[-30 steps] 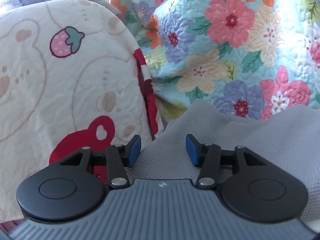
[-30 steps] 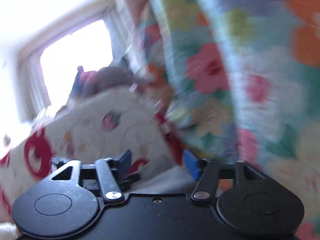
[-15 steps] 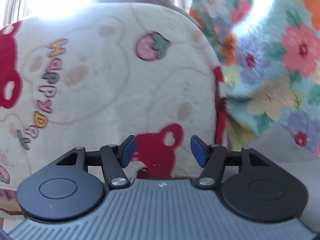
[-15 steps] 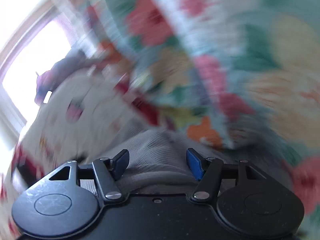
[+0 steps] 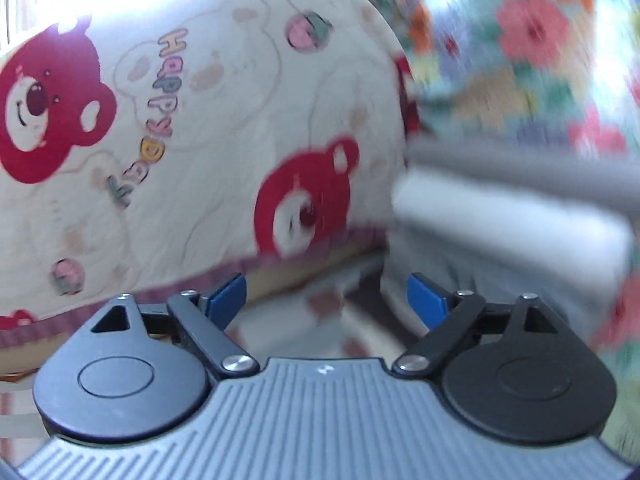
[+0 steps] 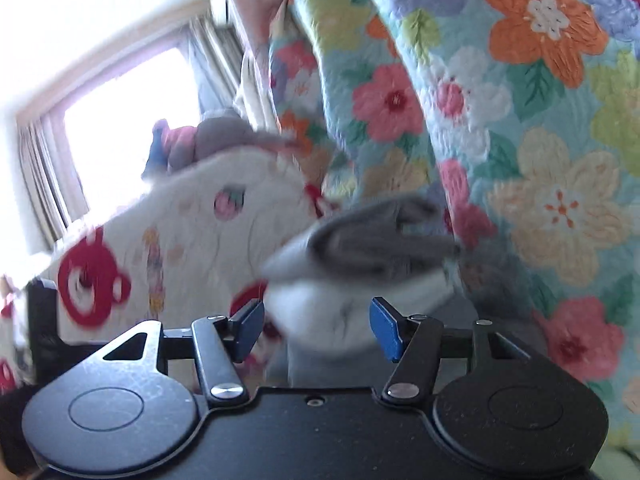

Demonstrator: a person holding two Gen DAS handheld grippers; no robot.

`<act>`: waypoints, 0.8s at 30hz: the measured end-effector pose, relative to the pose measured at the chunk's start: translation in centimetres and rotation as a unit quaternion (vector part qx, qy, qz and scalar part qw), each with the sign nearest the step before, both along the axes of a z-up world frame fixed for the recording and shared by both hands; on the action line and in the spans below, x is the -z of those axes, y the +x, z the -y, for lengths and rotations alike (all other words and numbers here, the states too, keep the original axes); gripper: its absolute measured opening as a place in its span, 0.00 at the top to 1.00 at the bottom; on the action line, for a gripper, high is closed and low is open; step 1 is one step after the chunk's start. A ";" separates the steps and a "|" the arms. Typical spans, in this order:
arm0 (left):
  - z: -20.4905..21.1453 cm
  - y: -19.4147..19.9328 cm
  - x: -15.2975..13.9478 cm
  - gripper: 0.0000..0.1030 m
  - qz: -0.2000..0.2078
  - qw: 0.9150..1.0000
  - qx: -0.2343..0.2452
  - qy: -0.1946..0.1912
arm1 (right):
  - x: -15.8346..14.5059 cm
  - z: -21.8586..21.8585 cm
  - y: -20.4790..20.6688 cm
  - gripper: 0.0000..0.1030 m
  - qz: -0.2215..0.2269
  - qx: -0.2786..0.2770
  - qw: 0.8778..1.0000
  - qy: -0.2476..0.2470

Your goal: Fold clothes

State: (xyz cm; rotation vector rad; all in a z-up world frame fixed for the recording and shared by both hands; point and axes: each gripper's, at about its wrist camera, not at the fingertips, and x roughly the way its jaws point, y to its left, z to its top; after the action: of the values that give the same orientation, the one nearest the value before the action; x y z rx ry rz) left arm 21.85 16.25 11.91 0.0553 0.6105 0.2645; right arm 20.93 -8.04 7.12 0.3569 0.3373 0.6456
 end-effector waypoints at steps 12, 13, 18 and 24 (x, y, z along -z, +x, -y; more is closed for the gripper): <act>9.4 -11.0 -2.4 0.00 -0.013 0.995 0.100 0.022 | -1.8 3.1 -11.6 0.33 -0.024 0.025 0.999 -0.040; 9.7 -11.8 -2.6 0.00 -0.017 0.994 0.102 0.027 | -2.0 3.5 -12.5 0.33 -0.027 0.030 0.998 -0.041; 11.2 -17.0 -1.5 0.00 -0.033 0.992 0.118 0.035 | -1.8 5.1 -16.4 0.17 -0.054 0.058 0.994 -0.073; 12.3 -18.7 1.4 0.00 -0.070 0.990 0.115 0.027 | 1.0 5.9 -18.1 0.17 -0.086 0.074 0.987 -0.117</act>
State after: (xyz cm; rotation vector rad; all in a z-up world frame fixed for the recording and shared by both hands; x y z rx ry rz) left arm 3.15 3.98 10.48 0.1974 0.7307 0.0533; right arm 2.80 -13.97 6.15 0.2101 0.5410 0.4249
